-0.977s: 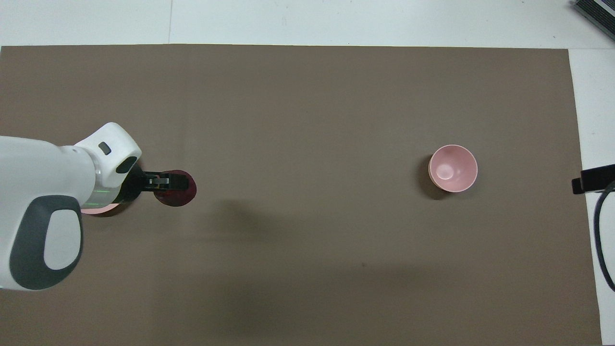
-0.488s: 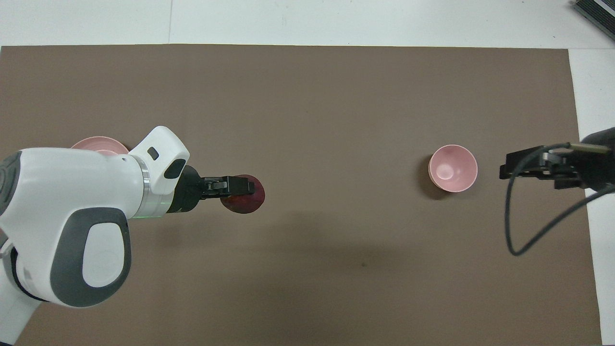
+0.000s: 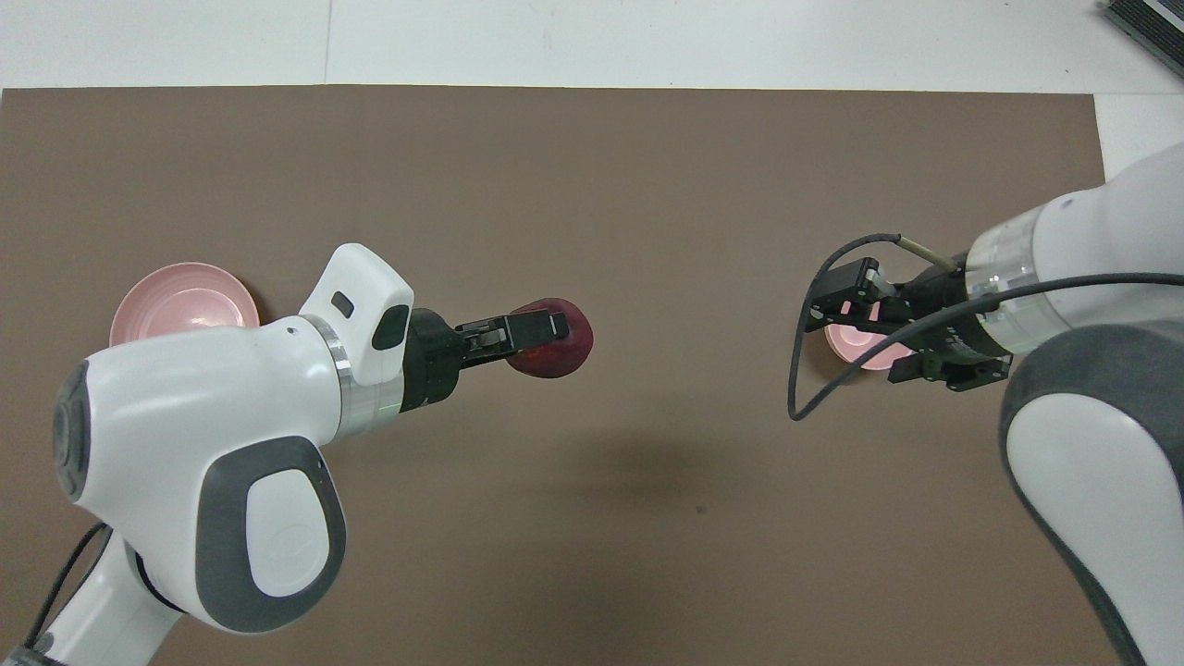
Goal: Move apple from plate to bowl
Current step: 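Lift the apple with the left gripper while the right gripper approaches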
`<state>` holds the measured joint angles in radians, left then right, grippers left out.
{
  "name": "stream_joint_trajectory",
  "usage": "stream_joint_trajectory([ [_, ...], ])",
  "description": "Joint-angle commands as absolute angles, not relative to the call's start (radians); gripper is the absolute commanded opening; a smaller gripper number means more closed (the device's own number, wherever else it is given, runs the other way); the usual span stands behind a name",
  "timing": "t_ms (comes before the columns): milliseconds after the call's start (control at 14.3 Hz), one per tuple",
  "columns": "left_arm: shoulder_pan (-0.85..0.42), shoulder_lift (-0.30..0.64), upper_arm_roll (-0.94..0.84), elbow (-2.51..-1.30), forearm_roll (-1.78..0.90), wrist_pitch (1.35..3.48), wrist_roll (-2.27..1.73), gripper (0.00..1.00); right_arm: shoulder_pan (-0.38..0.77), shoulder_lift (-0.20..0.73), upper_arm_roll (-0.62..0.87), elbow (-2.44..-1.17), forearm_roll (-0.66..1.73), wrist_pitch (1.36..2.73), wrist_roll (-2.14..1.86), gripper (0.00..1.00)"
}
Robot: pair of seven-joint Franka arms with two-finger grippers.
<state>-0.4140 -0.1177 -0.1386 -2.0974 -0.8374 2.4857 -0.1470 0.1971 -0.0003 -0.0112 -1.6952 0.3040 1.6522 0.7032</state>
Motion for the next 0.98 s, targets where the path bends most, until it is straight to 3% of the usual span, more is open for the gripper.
stream_joint_trajectory([
  [0, -0.426, -0.107, -0.17, -2.089, -0.903, 2.575, -0.16, 0.0, 0.198, 0.026, -0.014, -1.717, 0.455, 1.68, 0.903, 1.0],
  [349, -0.431, -0.107, -0.224, -2.089, -0.946, 2.664, -0.204, 0.0, 0.206, 0.06, -0.014, -1.71, 0.721, 1.793, 1.265, 1.0],
  [907, -0.479, -0.104, -0.233, -2.091, -0.946, 2.758, -0.25, 0.0, 0.328, 0.117, -0.012, -1.675, 0.71, 1.83, 1.302, 1.0],
])
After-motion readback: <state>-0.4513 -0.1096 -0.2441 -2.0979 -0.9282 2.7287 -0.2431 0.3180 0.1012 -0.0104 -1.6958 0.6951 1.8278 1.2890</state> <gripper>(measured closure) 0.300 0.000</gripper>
